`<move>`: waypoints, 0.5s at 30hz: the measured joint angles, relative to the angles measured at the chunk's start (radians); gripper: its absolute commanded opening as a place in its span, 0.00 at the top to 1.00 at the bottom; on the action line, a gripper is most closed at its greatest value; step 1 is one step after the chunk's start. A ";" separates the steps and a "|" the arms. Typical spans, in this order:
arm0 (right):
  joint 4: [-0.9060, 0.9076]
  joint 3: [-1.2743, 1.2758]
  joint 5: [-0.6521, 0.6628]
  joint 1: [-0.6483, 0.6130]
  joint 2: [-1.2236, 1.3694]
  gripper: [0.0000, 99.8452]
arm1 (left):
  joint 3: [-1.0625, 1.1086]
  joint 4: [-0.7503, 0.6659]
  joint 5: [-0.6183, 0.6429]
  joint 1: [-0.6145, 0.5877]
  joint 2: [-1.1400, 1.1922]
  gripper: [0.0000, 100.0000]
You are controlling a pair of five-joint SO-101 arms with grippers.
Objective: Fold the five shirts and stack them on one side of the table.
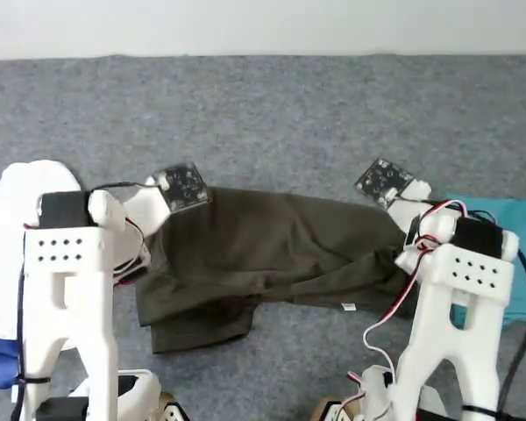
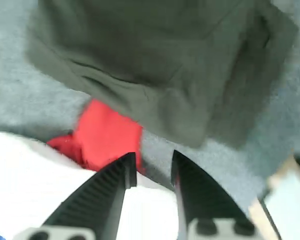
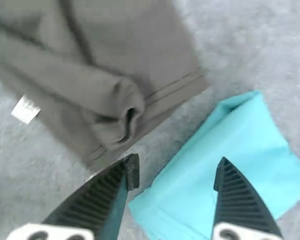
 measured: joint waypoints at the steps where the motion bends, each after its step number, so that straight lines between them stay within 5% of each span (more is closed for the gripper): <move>1: -0.026 0.000 -0.037 -0.012 0.003 0.93 | 0.000 -0.038 0.043 0.000 0.000 0.98; 3: -0.086 0.000 -0.109 -0.054 0.037 1.00 | 0.000 -0.107 0.123 0.008 0.009 0.98; 9: -0.262 -0.003 -0.358 -0.150 0.258 0.99 | 0.000 -0.232 0.338 0.087 0.199 0.98; 15: -0.264 -0.155 -0.517 -0.181 0.505 0.99 | 0.000 -0.356 0.402 0.132 0.396 0.98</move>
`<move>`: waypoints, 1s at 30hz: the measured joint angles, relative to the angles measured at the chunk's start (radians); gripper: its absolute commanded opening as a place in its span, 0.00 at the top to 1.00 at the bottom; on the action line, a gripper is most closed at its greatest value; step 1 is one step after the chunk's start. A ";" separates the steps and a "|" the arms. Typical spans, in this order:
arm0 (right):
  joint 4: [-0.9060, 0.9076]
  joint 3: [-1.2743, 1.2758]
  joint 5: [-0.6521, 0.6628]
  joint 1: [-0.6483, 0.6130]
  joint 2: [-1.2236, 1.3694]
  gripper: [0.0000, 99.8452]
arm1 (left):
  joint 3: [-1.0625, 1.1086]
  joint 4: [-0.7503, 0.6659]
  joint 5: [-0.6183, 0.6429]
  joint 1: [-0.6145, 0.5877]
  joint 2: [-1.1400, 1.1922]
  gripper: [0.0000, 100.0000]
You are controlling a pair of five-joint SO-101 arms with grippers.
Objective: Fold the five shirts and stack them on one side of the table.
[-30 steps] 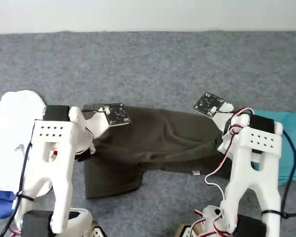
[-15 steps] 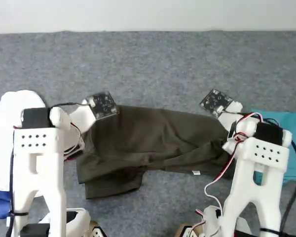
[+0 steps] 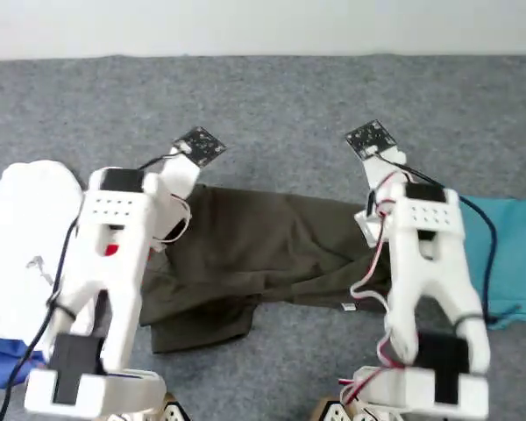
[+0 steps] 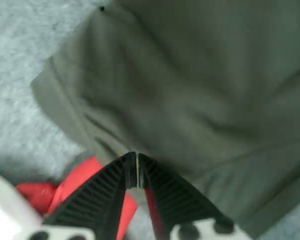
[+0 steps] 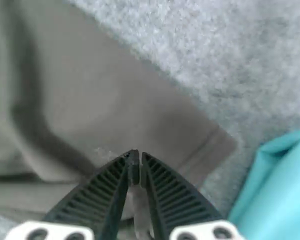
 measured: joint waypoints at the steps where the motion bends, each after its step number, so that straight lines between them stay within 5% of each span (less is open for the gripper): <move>1: 0.006 -0.028 -0.009 -0.002 0.032 0.99 | 0.000 -0.021 0.002 0.000 0.026 0.98; 10: 0.011 -0.232 -0.020 -0.002 0.322 0.99 | -0.126 -0.106 0.009 -0.002 0.292 0.98; 18: 0.064 -0.502 -0.020 0.032 0.563 0.99 | -0.431 0.054 0.009 -0.091 0.582 0.98; 30: 0.459 -1.053 -0.021 0.035 0.710 0.99 | -0.480 0.126 0.012 -0.092 0.540 0.98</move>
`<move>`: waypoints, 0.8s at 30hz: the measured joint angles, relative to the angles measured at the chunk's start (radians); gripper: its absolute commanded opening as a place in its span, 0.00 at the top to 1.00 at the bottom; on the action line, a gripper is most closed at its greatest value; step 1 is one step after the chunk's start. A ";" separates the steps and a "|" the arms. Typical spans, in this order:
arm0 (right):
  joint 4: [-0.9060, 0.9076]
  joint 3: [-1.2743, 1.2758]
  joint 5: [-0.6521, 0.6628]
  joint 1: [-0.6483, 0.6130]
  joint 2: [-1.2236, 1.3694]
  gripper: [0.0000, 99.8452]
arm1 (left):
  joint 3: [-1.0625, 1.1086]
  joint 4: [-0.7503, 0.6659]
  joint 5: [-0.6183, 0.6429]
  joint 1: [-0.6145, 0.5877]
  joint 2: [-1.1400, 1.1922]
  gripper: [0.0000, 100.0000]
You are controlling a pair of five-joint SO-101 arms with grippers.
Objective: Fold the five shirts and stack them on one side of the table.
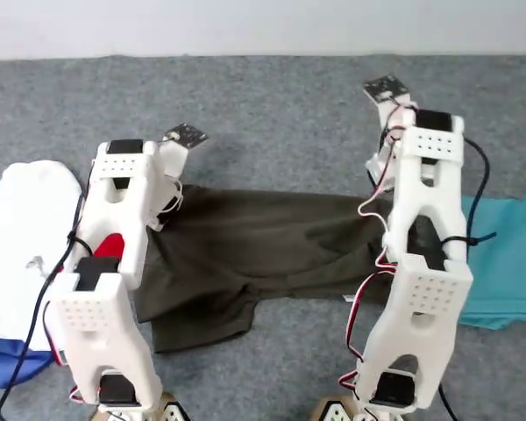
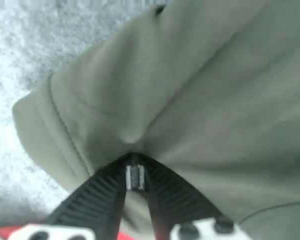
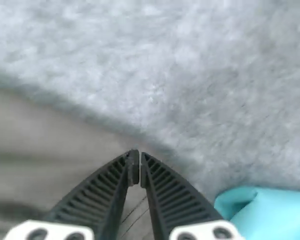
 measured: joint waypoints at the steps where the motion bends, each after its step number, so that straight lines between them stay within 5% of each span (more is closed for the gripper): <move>1: 0.044 -0.029 -0.009 -0.012 0.000 0.99 | 0.000 0.005 0.000 0.012 -0.023 0.98; 8: 0.284 -0.117 -0.153 -0.028 0.000 0.99 | 0.000 0.060 -0.003 0.046 -0.175 0.98; 15: 0.292 -0.117 -0.265 -0.015 0.000 0.85 | 0.000 0.107 -0.003 -0.005 -0.236 0.98; 24: 0.293 -0.117 -0.334 0.049 0.000 0.88 | 0.000 0.127 -0.005 -0.064 -0.238 0.98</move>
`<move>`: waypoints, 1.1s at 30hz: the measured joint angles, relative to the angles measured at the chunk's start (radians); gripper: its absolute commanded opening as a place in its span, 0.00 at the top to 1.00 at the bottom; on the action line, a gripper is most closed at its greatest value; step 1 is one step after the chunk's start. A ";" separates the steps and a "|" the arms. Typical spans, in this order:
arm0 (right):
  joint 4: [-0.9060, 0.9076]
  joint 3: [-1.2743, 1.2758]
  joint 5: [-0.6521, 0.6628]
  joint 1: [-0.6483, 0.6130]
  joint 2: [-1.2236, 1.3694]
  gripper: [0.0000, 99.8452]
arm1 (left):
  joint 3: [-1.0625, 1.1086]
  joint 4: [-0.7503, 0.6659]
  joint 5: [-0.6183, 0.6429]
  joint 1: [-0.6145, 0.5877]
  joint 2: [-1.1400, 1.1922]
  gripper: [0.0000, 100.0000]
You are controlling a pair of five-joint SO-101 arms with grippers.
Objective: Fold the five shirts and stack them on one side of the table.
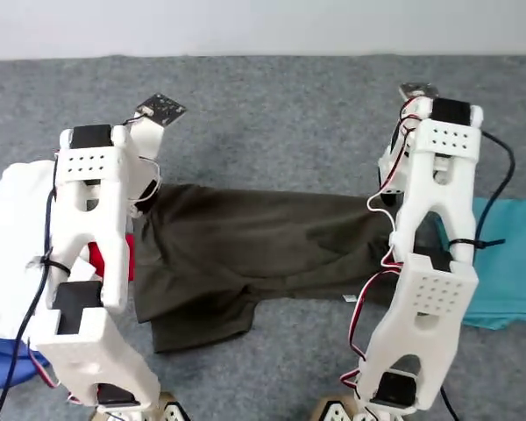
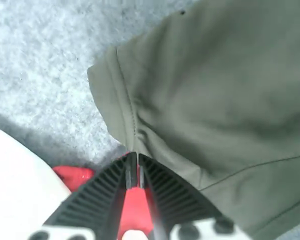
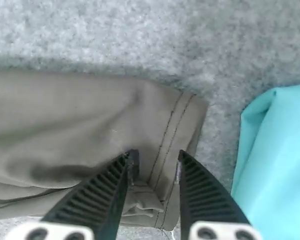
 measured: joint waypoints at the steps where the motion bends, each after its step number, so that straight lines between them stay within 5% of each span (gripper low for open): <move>1: 0.000 0.000 -0.003 0.005 0.000 0.87 | 0.000 0.006 0.000 0.000 0.000 0.98; 28: -0.055 0.000 -0.037 0.037 0.213 0.88 | 0.000 0.009 0.000 0.000 0.000 0.98; 33: -0.078 0.000 -0.037 0.035 0.215 0.98 | 0.000 0.009 0.000 0.000 0.000 0.98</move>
